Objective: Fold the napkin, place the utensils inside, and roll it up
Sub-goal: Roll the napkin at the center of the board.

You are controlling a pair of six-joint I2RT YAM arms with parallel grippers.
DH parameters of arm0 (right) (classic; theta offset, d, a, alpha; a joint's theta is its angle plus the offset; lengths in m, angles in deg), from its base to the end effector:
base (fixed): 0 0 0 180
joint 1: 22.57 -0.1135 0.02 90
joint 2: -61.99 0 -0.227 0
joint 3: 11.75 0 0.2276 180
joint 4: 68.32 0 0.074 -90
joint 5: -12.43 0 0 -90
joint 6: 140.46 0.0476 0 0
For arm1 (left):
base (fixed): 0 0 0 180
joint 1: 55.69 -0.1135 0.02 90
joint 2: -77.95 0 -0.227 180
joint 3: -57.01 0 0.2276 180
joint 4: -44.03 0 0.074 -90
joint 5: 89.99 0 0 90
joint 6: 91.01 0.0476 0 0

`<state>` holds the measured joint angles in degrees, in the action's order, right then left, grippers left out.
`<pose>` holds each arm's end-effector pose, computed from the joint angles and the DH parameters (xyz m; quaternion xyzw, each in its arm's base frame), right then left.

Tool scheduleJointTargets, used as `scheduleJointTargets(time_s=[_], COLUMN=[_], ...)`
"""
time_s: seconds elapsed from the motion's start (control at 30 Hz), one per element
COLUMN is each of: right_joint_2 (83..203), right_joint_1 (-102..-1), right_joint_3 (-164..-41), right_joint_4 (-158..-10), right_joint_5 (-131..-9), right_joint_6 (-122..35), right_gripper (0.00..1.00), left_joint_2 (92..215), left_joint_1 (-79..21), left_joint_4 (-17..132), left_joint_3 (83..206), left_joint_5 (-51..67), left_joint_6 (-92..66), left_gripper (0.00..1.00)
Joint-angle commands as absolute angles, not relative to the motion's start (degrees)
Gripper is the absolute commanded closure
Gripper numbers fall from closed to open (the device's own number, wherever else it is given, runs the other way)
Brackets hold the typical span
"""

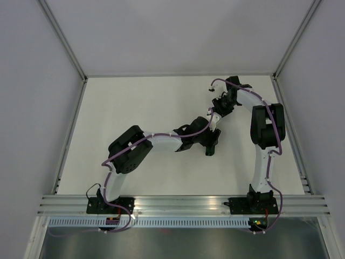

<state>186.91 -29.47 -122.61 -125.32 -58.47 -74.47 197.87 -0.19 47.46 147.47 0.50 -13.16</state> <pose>0.4045 0.0646 0.1318 -0.2855 0.9303 0.1377 0.1848 0.2452 -0.3575 0.1323 0.3263 0.8155 -0.2692 0.3950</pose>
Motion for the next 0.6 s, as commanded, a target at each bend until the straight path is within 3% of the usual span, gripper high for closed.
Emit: scheduleJointTargets(time_s=[0.0,0.57], right_joint_2=[183.63,173.35], right_joint_1=[-29.69,-26.79], right_joint_3=[-122.31,-119.24], right_joint_4=[-124.30,-122.81], right_joint_5=[-61.74,-60.96], right_joint_6=[-71.64,-68.56], right_gripper=[0.71,0.69], left_joint_2=[192.39,177.55], left_joint_1=[0.21,-2.17], left_joint_4=[48.33,53.51], left_joint_3=[149.90,148.59], left_joint_5=[0.19,-4.73], left_joint_6=[-13.06,-16.57], left_gripper=[0.31,0.30])
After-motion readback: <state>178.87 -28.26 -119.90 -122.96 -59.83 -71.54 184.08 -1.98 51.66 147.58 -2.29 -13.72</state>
